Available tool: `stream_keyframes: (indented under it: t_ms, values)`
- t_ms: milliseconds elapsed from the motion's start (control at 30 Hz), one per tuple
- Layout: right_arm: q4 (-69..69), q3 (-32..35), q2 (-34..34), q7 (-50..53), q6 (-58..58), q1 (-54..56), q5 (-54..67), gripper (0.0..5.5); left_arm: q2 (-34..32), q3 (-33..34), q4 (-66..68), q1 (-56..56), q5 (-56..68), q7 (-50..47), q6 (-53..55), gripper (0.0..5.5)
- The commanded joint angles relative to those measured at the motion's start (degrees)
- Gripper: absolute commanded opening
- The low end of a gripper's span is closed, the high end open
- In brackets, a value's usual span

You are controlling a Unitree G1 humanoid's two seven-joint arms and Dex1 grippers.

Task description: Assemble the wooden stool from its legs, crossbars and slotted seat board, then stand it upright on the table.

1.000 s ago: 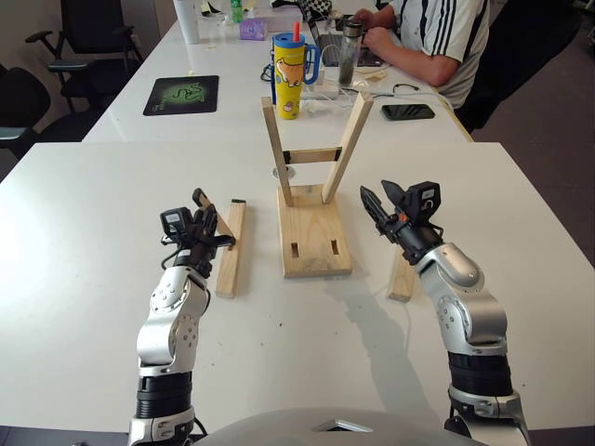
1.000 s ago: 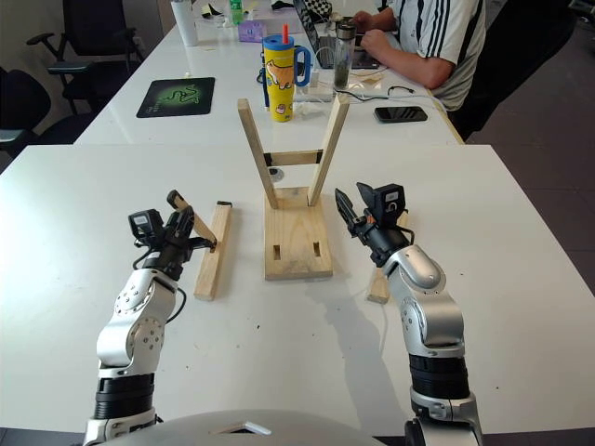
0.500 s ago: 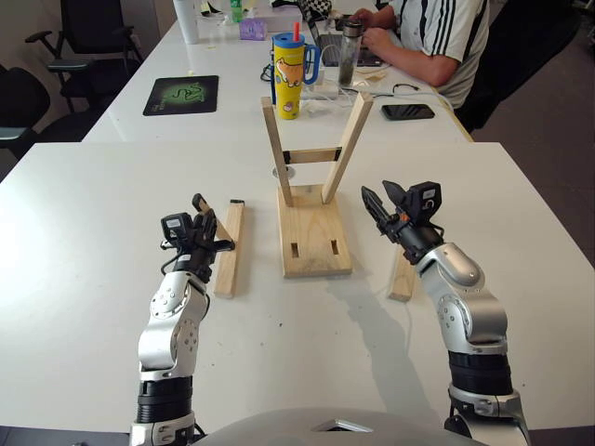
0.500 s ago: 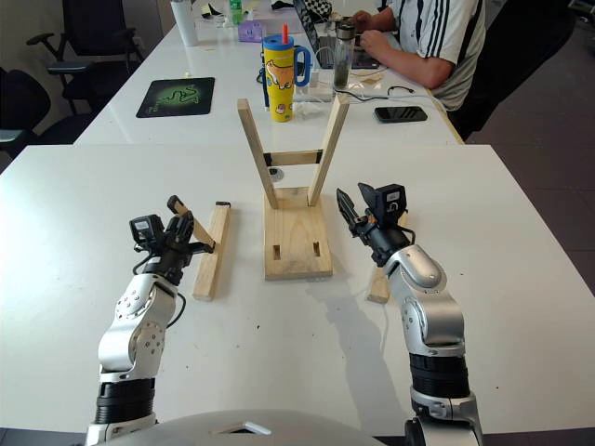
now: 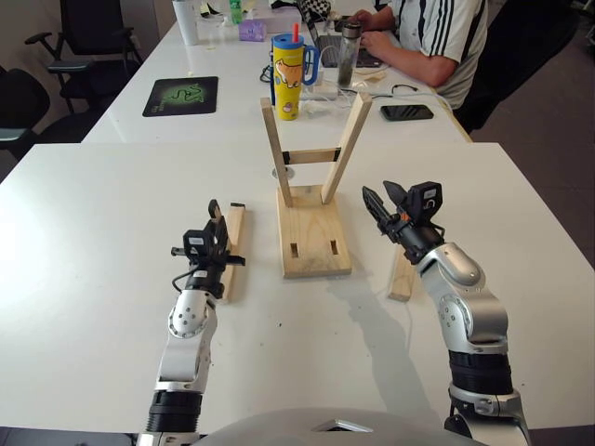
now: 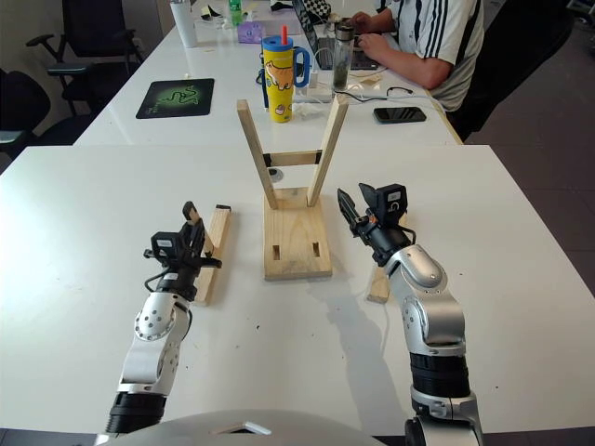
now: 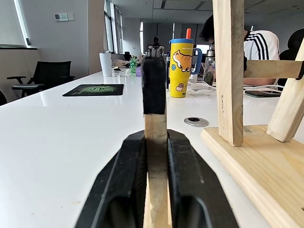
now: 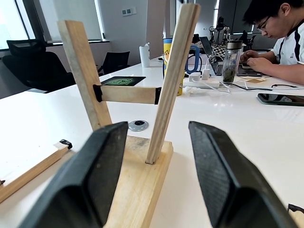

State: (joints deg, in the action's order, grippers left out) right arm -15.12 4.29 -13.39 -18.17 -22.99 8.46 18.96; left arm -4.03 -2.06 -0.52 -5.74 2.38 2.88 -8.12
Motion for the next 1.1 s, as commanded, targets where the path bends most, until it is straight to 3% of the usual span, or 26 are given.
stream_keyframes:
  t_ms: [33,433,767,967,1100]
  values:
    - [0.31,0.65,-0.27,0.16,-0.47,0.78,0.26,2.36,-1.34,-0.51,6.7,-5.17,-3.06,0.04,-0.82,0.42]
    - [0.52,0.52,-0.48,-0.02,-0.28,1.14,0.08,2.36,-0.57,-0.16,4.36,-3.49,-4.82,-0.95,-3.2,0.42]
    - [-4.56,-2.37,-4.1,-10.16,-8.95,8.98,9.63,2.36,1.94,1.64,-13.17,9.21,-0.05,-1.3,10.14,0.42]
    - [-5.58,-10.89,-9.97,-17.2,-11.33,7.36,6.64,2.36,7.03,4.19,-19.46,13.8,10.79,-2.89,20.93,0.42]
    - [-5.0,-15.57,-8.76,-18.48,-13.35,8.43,6.6,2.36,9.41,5.25,-21.46,17.49,16.89,-4.29,26.51,0.42]
